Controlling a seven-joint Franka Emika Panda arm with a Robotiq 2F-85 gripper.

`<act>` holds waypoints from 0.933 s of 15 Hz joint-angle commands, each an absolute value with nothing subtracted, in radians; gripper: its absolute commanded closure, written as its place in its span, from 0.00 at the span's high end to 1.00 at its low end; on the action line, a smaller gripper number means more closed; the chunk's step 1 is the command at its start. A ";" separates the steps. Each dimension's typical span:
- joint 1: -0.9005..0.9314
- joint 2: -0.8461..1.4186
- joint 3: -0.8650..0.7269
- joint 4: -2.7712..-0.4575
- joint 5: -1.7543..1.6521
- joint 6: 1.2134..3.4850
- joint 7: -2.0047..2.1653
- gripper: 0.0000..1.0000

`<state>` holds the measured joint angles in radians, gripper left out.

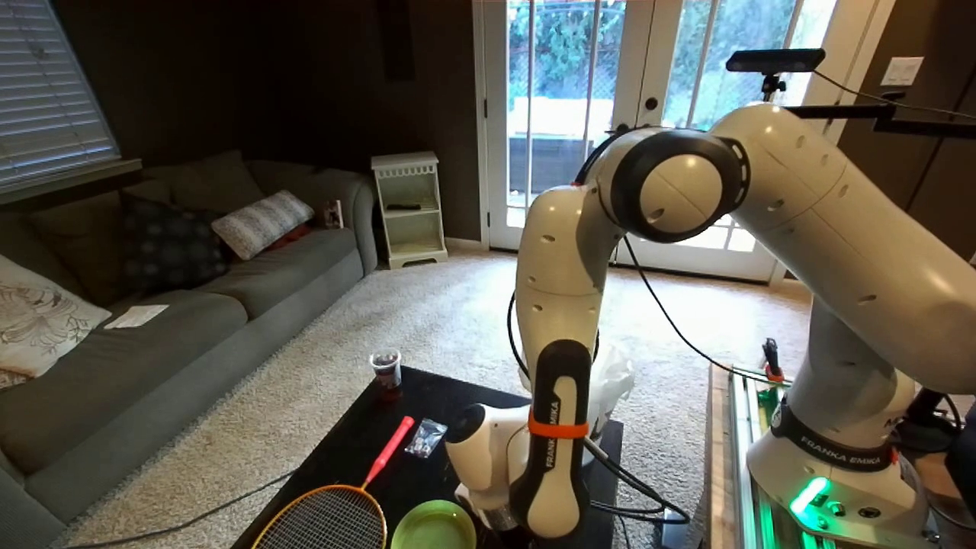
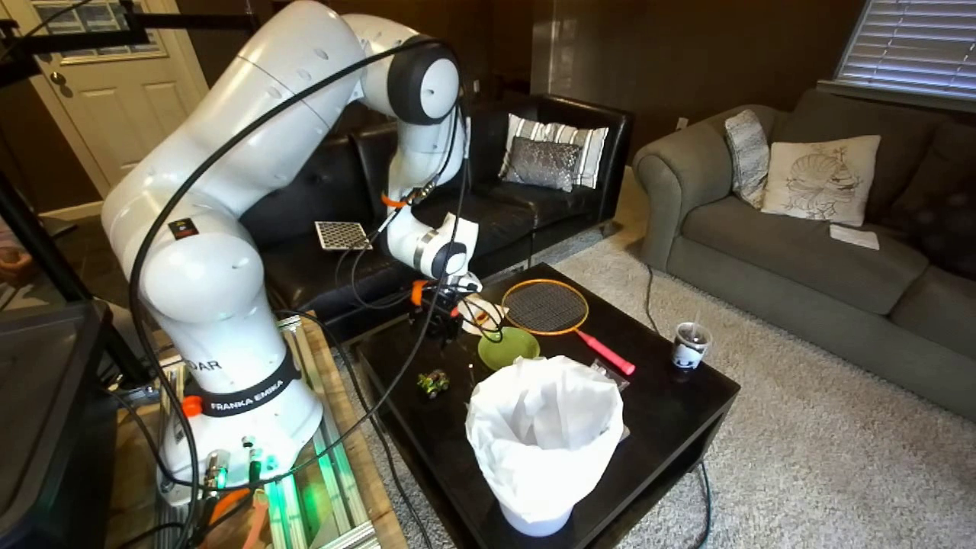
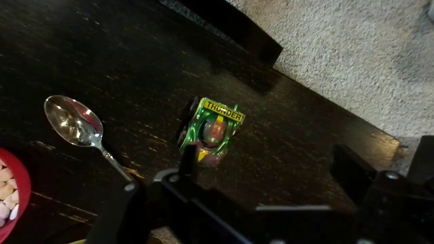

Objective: Move the toy on the table

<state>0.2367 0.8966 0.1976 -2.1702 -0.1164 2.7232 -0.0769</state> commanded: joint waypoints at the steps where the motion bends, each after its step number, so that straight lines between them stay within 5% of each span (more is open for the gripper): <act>1: 0.370 0.954 0.096 -2.158 -0.132 2.881 0.044 1.00; 14: 0.337 1.157 0.115 -2.045 -0.060 3.040 0.098 1.00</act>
